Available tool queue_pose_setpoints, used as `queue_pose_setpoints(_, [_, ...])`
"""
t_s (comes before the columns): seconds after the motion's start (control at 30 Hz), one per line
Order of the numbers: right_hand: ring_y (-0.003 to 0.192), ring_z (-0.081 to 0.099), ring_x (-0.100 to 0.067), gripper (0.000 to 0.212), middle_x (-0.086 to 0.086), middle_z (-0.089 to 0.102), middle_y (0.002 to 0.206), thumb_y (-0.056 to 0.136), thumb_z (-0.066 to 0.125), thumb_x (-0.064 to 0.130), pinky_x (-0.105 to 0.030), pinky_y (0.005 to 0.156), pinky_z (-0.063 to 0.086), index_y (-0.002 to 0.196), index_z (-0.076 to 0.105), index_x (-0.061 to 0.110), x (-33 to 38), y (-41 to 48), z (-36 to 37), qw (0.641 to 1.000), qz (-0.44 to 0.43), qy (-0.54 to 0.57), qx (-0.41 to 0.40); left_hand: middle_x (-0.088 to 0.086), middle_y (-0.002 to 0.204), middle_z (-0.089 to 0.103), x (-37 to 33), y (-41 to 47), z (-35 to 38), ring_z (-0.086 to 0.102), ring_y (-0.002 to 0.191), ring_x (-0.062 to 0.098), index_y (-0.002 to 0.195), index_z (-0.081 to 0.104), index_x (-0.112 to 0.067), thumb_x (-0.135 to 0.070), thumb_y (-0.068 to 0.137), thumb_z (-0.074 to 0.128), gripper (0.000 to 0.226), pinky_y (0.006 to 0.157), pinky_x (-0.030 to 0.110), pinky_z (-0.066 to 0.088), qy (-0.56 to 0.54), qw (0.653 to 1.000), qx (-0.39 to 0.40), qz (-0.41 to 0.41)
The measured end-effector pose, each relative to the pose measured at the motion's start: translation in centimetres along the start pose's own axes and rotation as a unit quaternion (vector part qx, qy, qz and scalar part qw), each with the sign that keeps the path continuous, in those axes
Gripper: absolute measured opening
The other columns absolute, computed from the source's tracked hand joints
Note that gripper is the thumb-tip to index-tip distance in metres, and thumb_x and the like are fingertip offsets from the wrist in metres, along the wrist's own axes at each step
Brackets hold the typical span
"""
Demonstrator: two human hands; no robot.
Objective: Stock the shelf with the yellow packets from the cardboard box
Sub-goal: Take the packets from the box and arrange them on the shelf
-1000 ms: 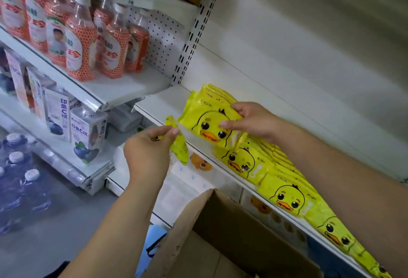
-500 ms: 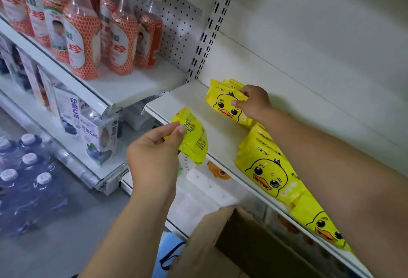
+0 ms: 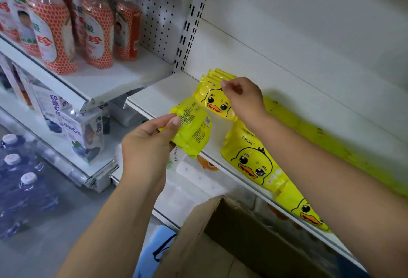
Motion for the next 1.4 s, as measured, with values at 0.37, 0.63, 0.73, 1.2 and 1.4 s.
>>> queue_pose_setpoints(0.37, [0.105,0.071,-0.021,0.029,-0.006,0.075,0.110,0.095,0.066,0.041,-0.042,0.093,0.056,0.107,0.071,0.015,-0.7,-14.3,-5.0,0.961,0.164,0.172,0.139,0.009,0.090,0.079,0.6,-4.6,0.4,0.076,0.078,0.021,0.094,0.070,-0.004,-0.009,0.080,0.068,0.016,0.069,0.036,0.065,0.034,0.975,0.202,-0.089])
queue_pose_setpoints(0.63, [0.099,0.073,-0.025,0.014,-0.005,0.077,0.102,0.091,0.072,0.027,-0.053,0.097,0.054,0.097,0.071,0.014,-2.1,-22.0,-9.5,0.937,0.205,0.284,0.005,0.003,0.081,0.077,3.1,-8.7,1.0,0.074,0.067,0.014,0.096,0.063,-0.009,-0.015,0.102,0.058,0.010,0.054,0.030,0.061,0.044,0.979,0.177,-0.090])
queue_pose_setpoints(0.73, [0.102,0.073,-0.028,0.027,-0.007,0.077,0.106,0.097,0.063,0.036,-0.052,0.097,0.054,0.104,0.071,0.011,-2.5,-24.5,-10.2,0.921,0.242,0.305,-0.026,0.005,0.078,0.075,3.9,-9.7,1.1,0.072,0.064,0.016,0.091,0.065,-0.008,-0.020,0.104,0.059,0.018,0.055,0.030,0.059,0.077,0.981,0.159,-0.076])
queue_pose_setpoints(1.2, [0.094,0.073,-0.023,0.018,0.007,0.078,0.086,0.099,0.061,0.034,-0.048,0.093,0.056,0.091,0.072,0.021,-1.4,-25.7,-11.7,0.918,0.263,0.278,-0.103,0.001,0.069,0.067,2.3,-9.6,1.0,0.061,0.061,0.020,0.072,0.061,-0.020,-0.024,0.102,0.063,0.030,0.057,0.030,0.054,0.086,0.983,0.154,-0.056])
queue_pose_setpoints(1.4, [0.096,0.074,-0.028,0.040,-0.014,0.076,0.104,0.095,0.061,0.031,-0.037,0.078,0.060,0.127,0.060,0.005,-3.0,-27.3,-10.4,0.888,0.299,0.346,0.051,0.007,0.088,0.075,2.2,-8.8,1.0,0.072,0.070,0.019,0.093,0.064,-0.012,-0.025,0.104,0.057,0.018,0.058,0.034,0.062,0.009,0.984,0.148,-0.096])
Point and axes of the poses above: each hand's wrist, its own y-axis towards the middle knuckle, its own z-axis out of the palm, x = y × z, the point moved 4 cm from there along y, towards the middle knuckle
